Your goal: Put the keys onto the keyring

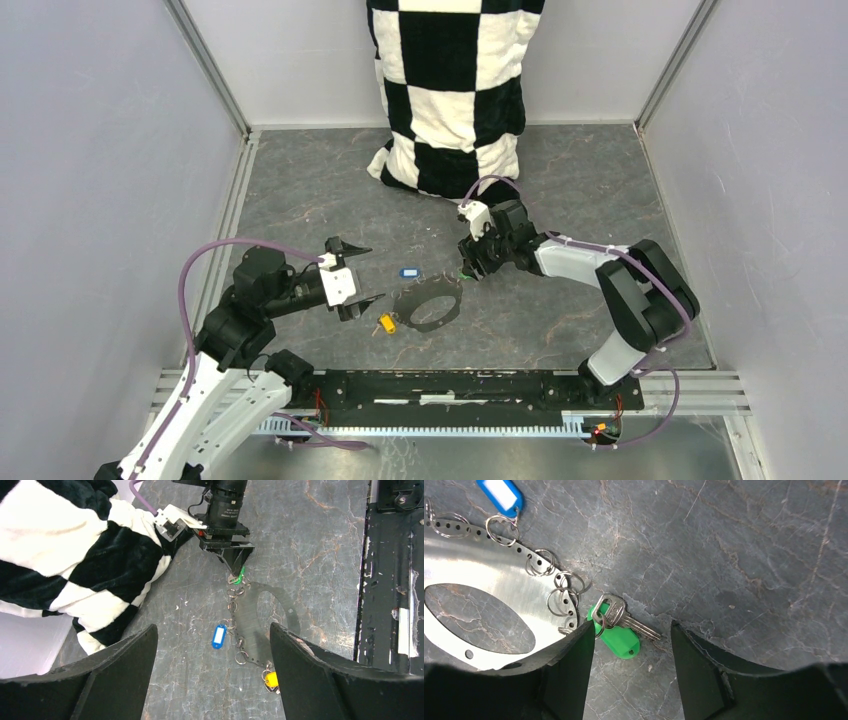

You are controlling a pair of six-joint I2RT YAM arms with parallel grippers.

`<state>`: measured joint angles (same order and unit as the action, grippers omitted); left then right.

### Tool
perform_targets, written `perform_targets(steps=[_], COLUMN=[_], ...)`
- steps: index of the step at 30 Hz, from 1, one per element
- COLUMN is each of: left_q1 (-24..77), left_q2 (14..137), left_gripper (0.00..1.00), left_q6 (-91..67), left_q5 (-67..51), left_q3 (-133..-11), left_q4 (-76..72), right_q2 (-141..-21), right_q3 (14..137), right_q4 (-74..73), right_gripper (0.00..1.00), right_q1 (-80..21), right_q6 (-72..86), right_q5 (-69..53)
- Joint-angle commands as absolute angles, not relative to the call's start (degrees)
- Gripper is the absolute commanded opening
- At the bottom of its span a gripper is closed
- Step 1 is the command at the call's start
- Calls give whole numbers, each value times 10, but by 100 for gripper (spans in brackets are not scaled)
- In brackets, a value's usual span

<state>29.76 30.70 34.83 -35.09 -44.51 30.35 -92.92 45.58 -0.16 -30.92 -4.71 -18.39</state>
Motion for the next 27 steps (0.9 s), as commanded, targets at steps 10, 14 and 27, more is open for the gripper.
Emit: perform_targets(steps=[10, 14, 27], left_q1=[299, 299, 299], left_q2=[299, 302, 297], left_gripper=[82, 78, 74], left_q6=[340, 341, 339], left_q5=[-356, -358, -360], left_q3=[-459, -461, -459], left_q4=[295, 296, 299], right_q2=[-894, -879, -872], right_q3=[436, 436, 383], right_q4=[8, 2, 42], right_gripper=[53, 47, 61], right_q1=[-308, -304, -277], right_q6=[-12, -12, 214], right_q5=[-186, -181, -196])
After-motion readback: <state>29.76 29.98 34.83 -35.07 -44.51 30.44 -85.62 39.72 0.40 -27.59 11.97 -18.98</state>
